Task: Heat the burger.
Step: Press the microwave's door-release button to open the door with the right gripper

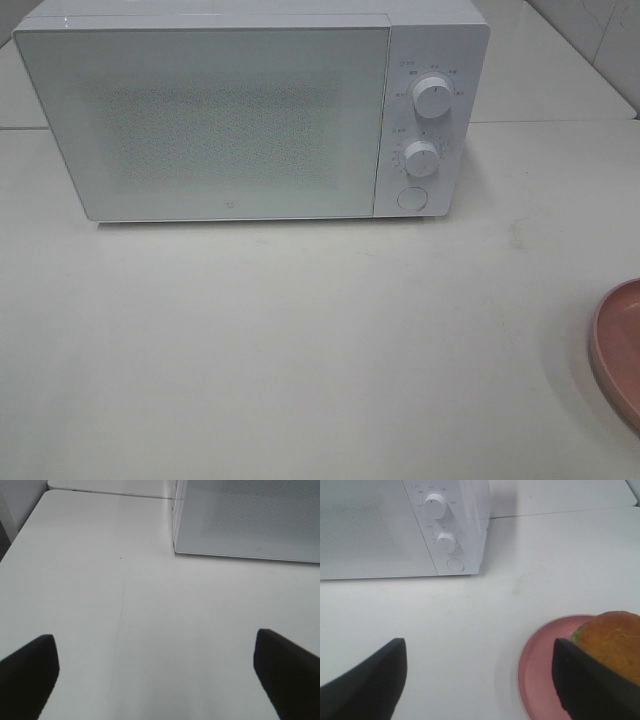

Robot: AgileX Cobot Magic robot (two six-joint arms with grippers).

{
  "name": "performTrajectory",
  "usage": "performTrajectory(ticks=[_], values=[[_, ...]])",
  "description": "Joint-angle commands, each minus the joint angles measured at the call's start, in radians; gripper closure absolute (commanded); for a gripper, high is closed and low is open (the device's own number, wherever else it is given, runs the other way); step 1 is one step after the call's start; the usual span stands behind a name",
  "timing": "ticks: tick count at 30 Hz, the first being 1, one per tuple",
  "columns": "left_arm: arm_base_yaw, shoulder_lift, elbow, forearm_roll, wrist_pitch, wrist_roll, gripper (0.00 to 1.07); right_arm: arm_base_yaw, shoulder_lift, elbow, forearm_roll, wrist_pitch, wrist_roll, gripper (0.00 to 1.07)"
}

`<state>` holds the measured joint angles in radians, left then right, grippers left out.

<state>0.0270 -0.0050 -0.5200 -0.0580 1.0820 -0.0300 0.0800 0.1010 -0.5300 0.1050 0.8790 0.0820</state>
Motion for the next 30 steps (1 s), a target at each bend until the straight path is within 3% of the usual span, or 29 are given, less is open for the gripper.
performTrajectory(ticks=[1, 30], values=[[-0.001, -0.023, 0.003, -0.006, -0.015, 0.002, 0.09, -0.004, 0.020, -0.009, 0.001, -0.040, -0.002, 0.31], [-0.001, -0.023, 0.003, -0.006, -0.015, 0.002, 0.09, -0.004, 0.455, -0.009, 0.000, -0.371, -0.002, 0.31]])
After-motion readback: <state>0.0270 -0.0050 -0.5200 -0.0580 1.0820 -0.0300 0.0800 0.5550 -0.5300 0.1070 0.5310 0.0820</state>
